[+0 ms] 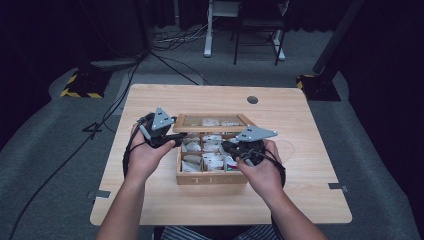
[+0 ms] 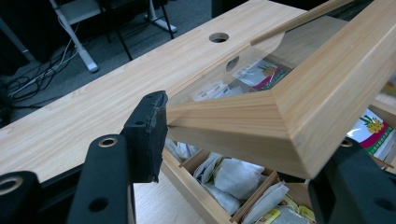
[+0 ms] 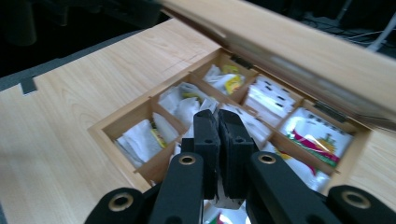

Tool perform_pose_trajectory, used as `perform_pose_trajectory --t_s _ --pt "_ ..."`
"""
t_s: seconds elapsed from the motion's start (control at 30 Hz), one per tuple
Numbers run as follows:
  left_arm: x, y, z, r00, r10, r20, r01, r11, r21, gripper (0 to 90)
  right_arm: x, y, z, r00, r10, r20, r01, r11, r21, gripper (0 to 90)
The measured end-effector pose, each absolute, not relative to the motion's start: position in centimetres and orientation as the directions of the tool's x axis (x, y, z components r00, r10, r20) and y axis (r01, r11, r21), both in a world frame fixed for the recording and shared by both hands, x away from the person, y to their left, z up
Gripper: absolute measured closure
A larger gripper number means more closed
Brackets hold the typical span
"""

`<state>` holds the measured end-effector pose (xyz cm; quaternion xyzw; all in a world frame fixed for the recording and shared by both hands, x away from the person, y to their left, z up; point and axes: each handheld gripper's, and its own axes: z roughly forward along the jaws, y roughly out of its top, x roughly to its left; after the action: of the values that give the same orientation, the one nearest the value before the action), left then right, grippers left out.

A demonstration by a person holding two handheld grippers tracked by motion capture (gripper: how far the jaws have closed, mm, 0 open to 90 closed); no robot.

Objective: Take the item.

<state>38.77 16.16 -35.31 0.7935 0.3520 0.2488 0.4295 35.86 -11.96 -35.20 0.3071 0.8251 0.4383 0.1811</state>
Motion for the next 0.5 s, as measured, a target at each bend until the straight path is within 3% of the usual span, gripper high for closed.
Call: perform_pose_trajectory --t_s 0.5 --pt "38.8 16.2 -35.4 0.631 0.771 0.085 0.351 -0.381 0.855 44.2 36.5 -16.1 -34.7 -0.672 0.740 -0.021 0.385 0.374 0.844 87.3"
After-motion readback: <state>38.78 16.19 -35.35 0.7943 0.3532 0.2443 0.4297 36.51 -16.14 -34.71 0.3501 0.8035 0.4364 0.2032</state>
